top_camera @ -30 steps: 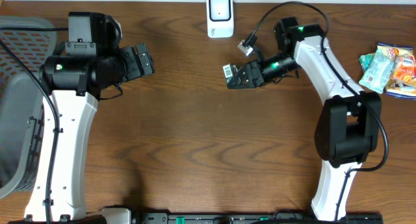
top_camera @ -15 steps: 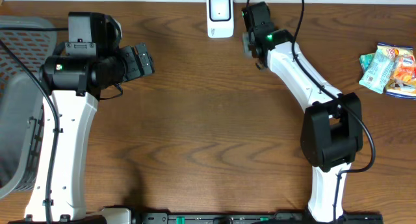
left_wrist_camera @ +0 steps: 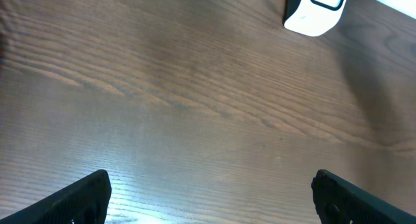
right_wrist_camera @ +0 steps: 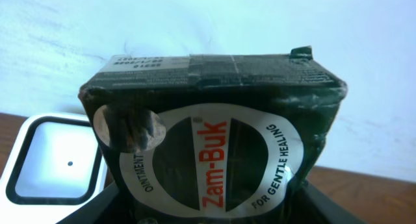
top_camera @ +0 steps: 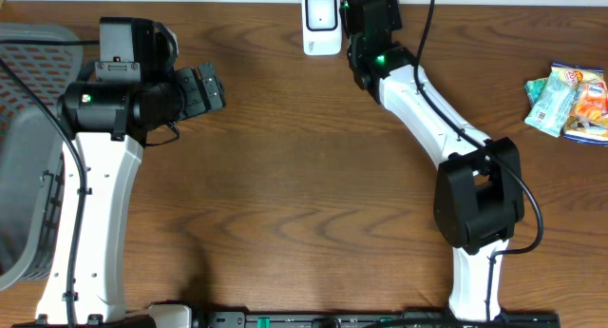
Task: Scan the item barcode
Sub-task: 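Hold the Zam-Buk box under the scanner with the right gripper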
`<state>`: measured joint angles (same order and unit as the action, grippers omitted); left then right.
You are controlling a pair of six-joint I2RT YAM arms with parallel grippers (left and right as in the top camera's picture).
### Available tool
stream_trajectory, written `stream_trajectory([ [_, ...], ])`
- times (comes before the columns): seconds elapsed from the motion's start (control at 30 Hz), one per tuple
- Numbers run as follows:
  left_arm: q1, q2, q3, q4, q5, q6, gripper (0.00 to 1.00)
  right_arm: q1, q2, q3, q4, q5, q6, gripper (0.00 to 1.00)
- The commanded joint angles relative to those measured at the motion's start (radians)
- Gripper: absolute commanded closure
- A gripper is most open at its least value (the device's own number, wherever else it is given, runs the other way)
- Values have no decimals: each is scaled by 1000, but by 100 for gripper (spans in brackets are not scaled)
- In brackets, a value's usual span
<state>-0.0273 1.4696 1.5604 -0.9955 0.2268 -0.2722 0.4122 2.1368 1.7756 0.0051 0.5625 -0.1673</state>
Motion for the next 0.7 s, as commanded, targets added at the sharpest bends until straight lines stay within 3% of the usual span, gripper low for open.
stream_trajectory([
  [0.0, 4, 1, 4, -3, -4, 6, 2, 14, 17, 14, 28, -40, -40, 52],
  [0.17, 3, 1, 4, -3, -4, 6, 2, 27, 38, 31, 76, -61, -40, 66],
  [0.43, 3, 1, 4, -3, -4, 6, 2, 26, 207, 257, -58, -55, -40, 58],
  [0.53, 3, 1, 4, -3, -4, 6, 2, 26, 306, 451, -183, -51, -54, 58],
  [0.67, 4, 1, 4, -3, -4, 6, 2, 26, 349, 539, -196, -41, -126, 59],
])
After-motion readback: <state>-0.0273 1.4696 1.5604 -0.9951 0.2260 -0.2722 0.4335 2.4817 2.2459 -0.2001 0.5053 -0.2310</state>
